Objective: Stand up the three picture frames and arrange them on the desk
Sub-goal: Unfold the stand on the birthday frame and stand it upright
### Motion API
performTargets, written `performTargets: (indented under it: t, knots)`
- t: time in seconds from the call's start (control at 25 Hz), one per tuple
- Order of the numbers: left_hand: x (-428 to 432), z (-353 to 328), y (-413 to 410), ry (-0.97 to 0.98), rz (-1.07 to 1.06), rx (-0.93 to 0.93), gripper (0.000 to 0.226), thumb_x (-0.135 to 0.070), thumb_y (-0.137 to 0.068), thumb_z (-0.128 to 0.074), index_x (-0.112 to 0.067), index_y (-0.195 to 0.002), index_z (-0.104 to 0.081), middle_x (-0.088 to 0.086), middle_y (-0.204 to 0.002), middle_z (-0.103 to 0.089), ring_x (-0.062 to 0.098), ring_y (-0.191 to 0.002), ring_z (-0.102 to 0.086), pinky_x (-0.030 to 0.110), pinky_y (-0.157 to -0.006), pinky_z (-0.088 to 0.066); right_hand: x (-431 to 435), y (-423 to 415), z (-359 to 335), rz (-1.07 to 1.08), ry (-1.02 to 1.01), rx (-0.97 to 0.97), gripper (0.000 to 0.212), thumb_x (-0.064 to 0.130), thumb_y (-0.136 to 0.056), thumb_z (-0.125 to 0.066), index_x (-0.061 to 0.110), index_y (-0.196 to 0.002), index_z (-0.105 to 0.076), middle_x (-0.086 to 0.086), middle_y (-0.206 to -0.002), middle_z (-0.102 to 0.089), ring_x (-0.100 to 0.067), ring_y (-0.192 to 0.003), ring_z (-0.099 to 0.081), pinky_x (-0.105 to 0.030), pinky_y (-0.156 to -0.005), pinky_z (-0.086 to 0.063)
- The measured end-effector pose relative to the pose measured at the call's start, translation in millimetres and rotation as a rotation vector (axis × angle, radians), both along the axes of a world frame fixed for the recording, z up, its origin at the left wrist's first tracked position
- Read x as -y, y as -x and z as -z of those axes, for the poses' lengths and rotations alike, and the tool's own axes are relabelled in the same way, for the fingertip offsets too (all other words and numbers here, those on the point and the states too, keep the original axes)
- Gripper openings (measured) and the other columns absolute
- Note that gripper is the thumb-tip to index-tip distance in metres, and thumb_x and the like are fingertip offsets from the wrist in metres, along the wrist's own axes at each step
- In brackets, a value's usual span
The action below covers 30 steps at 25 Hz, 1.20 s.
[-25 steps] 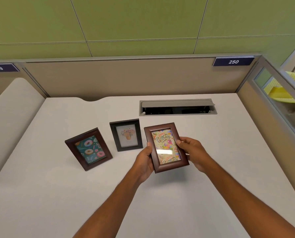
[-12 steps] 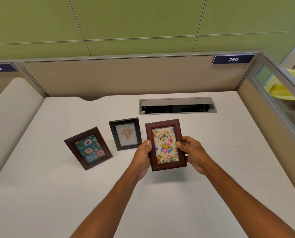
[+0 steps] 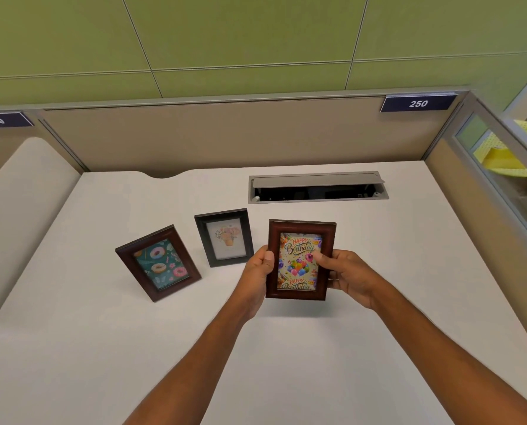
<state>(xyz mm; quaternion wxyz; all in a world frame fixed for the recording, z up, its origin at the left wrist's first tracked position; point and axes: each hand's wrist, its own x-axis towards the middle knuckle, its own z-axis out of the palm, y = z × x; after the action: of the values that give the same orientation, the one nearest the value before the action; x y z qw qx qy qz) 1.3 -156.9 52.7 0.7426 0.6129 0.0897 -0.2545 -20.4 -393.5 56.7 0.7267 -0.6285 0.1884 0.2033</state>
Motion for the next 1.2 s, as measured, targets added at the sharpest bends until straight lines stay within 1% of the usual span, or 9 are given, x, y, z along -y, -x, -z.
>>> performTargets:
  t: [0.12,0.2,0.32,0.36,0.48,0.56,0.76,0.88,1.2]
  knots:
    - [-2,3,0,-0.022,0.025,0.053,0.034,-0.039,-0.118,-0.040,-0.031,-0.139,-0.066,-0.004,-0.132,-0.081,0.020,-0.123,-0.078,0.039,-0.097,-0.066,3,3,5,-0.003,-0.023,0.021,0.043,0.028,-0.094,-0.081,0.013,-0.133,-0.073,-0.007,-0.127,-0.081,-0.026,-0.119,-0.077,-0.048,-0.105,-0.059]
    - [-2,6,-2,-0.044,0.045,0.082,0.036,-0.044,-0.116,-0.043,-0.031,-0.142,-0.065,-0.003,-0.135,-0.079,0.023,-0.127,-0.076,0.044,-0.104,-0.064,4,4,7,0.006,-0.039,0.038,0.046,0.026,-0.090,-0.084,0.012,-0.132,-0.074,-0.007,-0.127,-0.081,-0.025,-0.119,-0.077,-0.046,-0.104,-0.058]
    - [-3,9,-4,-0.048,0.077,0.120,0.046,-0.052,-0.108,-0.049,-0.033,-0.147,-0.063,-0.004,-0.139,-0.078,0.020,-0.129,-0.074,0.036,-0.100,-0.065,6,2,12,0.038,-0.055,0.066,0.047,0.022,-0.087,-0.086,0.011,-0.131,-0.075,-0.008,-0.126,-0.081,-0.024,-0.117,-0.078,-0.041,-0.099,-0.058]
    - [-3,10,-6,-0.059,0.073,0.128,0.044,-0.052,-0.108,-0.049,-0.035,-0.146,-0.064,-0.005,-0.139,-0.077,0.019,-0.130,-0.074,0.036,-0.100,-0.065,6,1,14,0.054,-0.059,0.070,0.043,0.018,-0.090,-0.084,0.011,-0.131,-0.074,-0.008,-0.126,-0.081,-0.024,-0.117,-0.078,-0.039,-0.098,-0.059]
    - [1,17,-12,-0.092,0.037,0.103,0.033,-0.039,-0.117,-0.044,-0.034,-0.142,-0.065,-0.002,-0.140,-0.077,0.023,-0.133,-0.071,0.048,-0.114,-0.058,6,-4,22,0.091,-0.067,0.075,0.037,0.008,-0.093,-0.080,0.009,-0.130,-0.075,-0.009,-0.125,-0.082,-0.026,-0.117,-0.078,-0.037,-0.097,-0.060]
    - [2,21,-20,-0.100,0.038,0.080,0.032,-0.033,-0.119,-0.042,-0.031,-0.139,-0.066,0.001,-0.140,-0.077,0.024,-0.136,-0.069,0.050,-0.118,-0.054,5,-7,26,0.118,-0.069,0.072,0.035,0.005,-0.093,-0.080,0.009,-0.128,-0.075,-0.010,-0.124,-0.082,-0.026,-0.117,-0.078,-0.036,-0.098,-0.059]
    - [6,29,-40,-0.095,0.056,0.054,0.033,-0.025,-0.120,-0.040,-0.025,-0.139,-0.067,0.004,-0.138,-0.076,0.023,-0.136,-0.068,0.038,-0.114,-0.055,5,-18,34,0.173,-0.063,0.070,0.035,0.000,-0.092,-0.078,0.011,-0.125,-0.076,-0.008,-0.123,-0.082,-0.025,-0.116,-0.078,-0.029,-0.093,-0.060]
    - [13,34,-53,-0.101,0.070,0.040,0.033,-0.023,-0.121,-0.038,-0.021,-0.140,-0.065,0.005,-0.136,-0.076,0.022,-0.131,-0.069,0.032,-0.106,-0.057,5,-26,40,0.217,-0.084,0.060,0.033,-0.001,-0.094,-0.077,0.011,-0.125,-0.076,-0.009,-0.124,-0.082,-0.026,-0.117,-0.077,-0.031,-0.094,-0.061]
    - [32,50,-81,-0.136,0.099,0.010,0.036,-0.022,-0.121,-0.035,-0.015,-0.144,-0.062,0.012,-0.144,-0.070,0.027,-0.137,-0.064,0.045,-0.120,-0.051,11,-47,56,0.315,-0.155,-0.003,0.031,-0.004,-0.092,-0.076,0.010,-0.120,-0.077,-0.010,-0.120,-0.083,-0.026,-0.113,-0.077,-0.030,-0.094,-0.058]
